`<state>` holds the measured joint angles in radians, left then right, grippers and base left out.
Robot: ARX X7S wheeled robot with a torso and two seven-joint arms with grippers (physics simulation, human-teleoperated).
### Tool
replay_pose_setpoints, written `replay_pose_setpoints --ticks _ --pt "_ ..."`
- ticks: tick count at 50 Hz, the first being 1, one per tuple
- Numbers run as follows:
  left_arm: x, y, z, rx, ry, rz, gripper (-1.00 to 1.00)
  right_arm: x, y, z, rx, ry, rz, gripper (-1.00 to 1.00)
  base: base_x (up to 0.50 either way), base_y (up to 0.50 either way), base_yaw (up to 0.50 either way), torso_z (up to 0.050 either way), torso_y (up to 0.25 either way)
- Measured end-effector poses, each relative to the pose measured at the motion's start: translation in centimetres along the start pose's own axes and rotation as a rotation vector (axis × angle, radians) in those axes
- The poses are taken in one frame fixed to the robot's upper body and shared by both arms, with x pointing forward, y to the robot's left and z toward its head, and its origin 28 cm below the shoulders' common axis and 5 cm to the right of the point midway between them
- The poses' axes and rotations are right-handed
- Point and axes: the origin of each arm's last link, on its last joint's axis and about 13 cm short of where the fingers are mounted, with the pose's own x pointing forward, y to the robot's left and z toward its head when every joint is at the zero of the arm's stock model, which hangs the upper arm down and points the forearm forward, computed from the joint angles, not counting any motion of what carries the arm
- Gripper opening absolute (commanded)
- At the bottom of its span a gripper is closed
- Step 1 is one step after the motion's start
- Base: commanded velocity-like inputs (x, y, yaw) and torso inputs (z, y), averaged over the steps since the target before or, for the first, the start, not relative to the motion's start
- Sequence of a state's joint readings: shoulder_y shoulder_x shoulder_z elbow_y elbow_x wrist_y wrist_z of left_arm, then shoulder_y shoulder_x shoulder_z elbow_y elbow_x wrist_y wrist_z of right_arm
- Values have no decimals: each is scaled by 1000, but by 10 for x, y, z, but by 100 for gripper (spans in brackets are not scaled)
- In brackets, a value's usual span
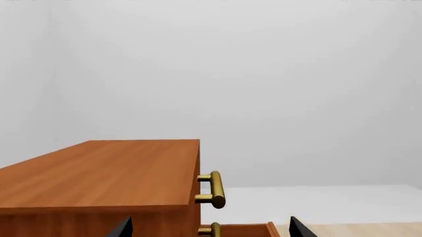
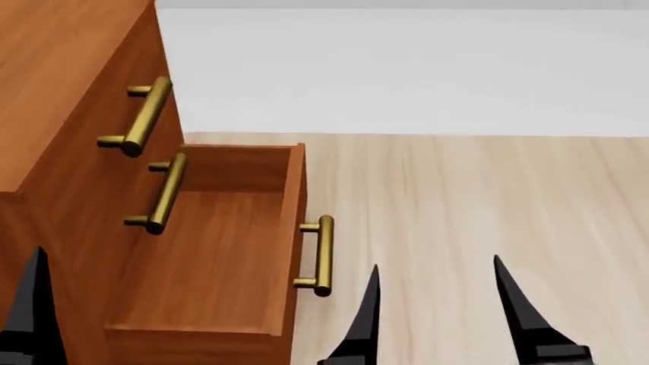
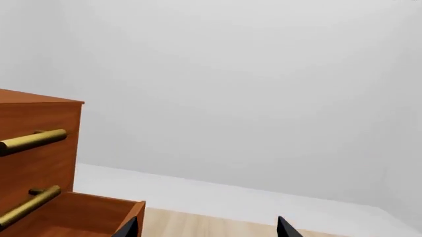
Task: Put the wine bottle in the bottom drawer of the cabinet.
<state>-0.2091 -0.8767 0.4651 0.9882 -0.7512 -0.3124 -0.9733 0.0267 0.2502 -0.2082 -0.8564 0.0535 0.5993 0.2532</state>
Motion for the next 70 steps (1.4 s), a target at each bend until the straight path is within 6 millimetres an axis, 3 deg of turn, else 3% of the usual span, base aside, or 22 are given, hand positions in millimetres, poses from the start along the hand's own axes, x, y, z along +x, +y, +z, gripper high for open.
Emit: replay_pose_setpoints --ticks 21,48,70 --pt "0 0 -1 -3 0 1 100 1 0 -1 -4 7 2 100 488 0 0 0 0" --pt "0 0 -3 -2 3 6 100 -5 -13 4 -38 15 -46 100 0 0 0 0 0" --pt "1 0 -3 -3 -1 7 100 -23 -29 -3 -108 79 -81 100 0 0 0 0 0"
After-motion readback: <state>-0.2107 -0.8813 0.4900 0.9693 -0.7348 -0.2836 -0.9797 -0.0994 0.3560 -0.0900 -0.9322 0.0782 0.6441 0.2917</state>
